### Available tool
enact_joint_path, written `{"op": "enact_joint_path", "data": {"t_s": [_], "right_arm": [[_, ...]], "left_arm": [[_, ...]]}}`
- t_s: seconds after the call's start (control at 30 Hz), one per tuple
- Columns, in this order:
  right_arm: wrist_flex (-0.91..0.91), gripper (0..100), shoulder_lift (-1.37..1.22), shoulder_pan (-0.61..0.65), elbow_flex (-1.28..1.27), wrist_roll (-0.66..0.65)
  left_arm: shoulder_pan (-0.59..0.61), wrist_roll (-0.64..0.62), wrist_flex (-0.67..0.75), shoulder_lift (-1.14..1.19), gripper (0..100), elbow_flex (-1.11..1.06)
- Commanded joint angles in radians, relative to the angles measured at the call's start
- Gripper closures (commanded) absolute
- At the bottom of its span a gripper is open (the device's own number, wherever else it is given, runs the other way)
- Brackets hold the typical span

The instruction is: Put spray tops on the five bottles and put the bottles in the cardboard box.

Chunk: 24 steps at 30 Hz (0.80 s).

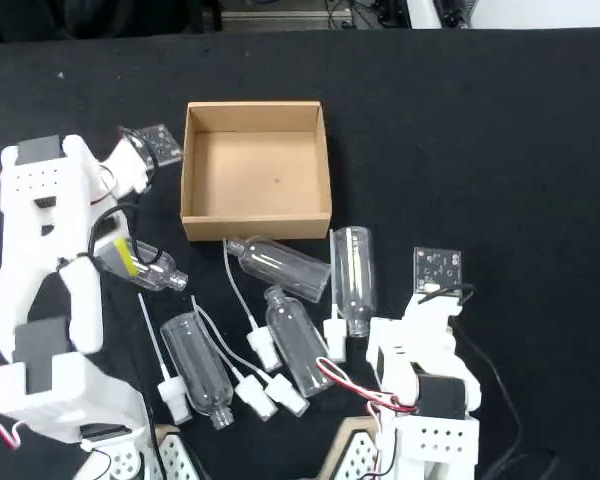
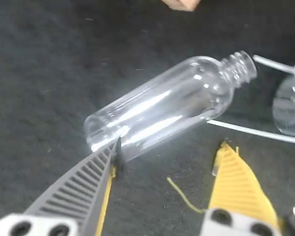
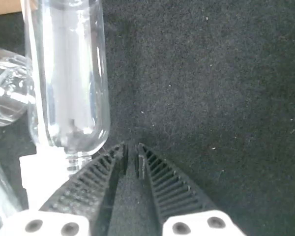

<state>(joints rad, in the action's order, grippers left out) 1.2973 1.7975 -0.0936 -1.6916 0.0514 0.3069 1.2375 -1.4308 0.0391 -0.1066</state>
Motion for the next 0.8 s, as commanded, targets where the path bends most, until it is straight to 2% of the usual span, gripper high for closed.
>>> {"op": "enact_joint_path", "data": {"t_s": [0.0, 0.37, 0.77], "right_arm": [[0.008, 98.7, 0.097, 0.005, 0.008, 0.0], [0.008, 98.7, 0.097, 0.005, 0.008, 0.0], [0.008, 98.7, 0.097, 0.005, 0.008, 0.0]], "left_arm": [[0.004, 0.049, 0.028, 0.028, 72, 0.031], [0.062, -0.015, 0.339, 0.058, 72, -0.119], [0.074, -0.025, 0.345, 0.049, 72, -0.228]]}}
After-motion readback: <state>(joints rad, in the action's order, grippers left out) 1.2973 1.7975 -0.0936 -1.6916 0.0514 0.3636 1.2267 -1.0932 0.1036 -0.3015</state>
